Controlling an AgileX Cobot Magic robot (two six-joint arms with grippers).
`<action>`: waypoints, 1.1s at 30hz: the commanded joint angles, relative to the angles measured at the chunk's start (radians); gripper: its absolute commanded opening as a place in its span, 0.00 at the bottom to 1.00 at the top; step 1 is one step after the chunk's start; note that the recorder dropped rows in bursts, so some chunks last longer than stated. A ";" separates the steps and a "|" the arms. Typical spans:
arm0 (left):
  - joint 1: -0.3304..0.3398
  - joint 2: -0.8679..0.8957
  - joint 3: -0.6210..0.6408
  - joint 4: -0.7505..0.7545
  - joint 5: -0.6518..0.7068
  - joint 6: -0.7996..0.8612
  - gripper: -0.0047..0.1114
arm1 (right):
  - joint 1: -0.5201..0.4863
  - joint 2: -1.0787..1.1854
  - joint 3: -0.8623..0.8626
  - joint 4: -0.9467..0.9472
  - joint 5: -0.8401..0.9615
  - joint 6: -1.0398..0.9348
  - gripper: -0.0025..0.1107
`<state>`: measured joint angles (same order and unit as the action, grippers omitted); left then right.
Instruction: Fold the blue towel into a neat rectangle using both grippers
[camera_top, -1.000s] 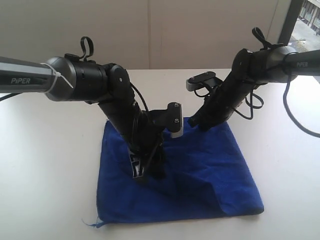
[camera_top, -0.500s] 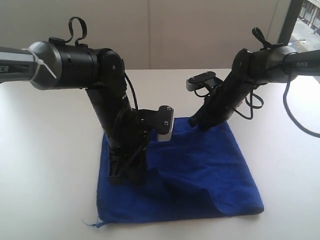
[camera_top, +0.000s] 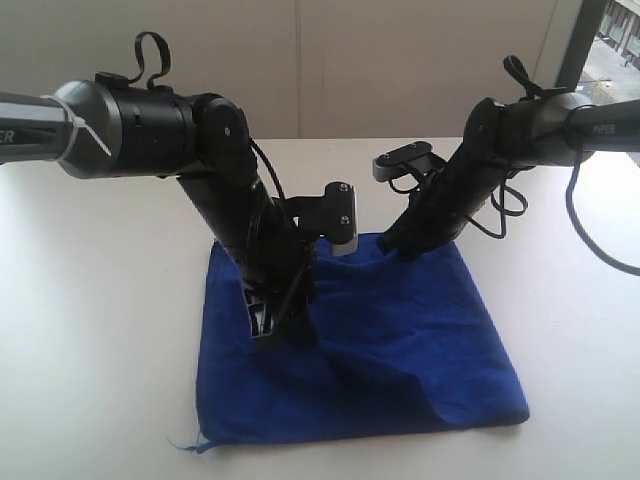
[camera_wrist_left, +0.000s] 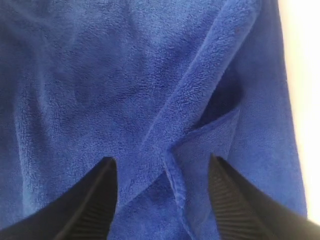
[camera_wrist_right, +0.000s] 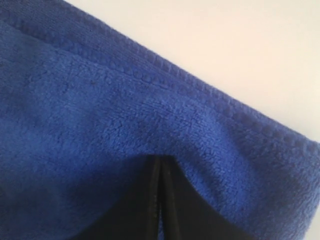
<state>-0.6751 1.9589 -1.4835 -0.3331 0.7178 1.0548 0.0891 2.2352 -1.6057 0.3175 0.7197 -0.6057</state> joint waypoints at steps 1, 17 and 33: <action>-0.005 0.027 0.005 -0.040 0.014 -0.002 0.58 | -0.010 0.025 0.007 -0.036 -0.008 -0.001 0.02; -0.005 0.050 0.005 -0.073 0.065 -0.002 0.44 | -0.010 0.025 0.007 -0.036 -0.008 -0.001 0.02; -0.005 0.056 0.005 -0.058 0.094 -0.005 0.13 | -0.010 0.025 0.007 -0.036 -0.008 -0.001 0.02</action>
<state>-0.6751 2.0129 -1.4835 -0.3916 0.7715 1.0548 0.0891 2.2368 -1.6057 0.3159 0.7173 -0.6057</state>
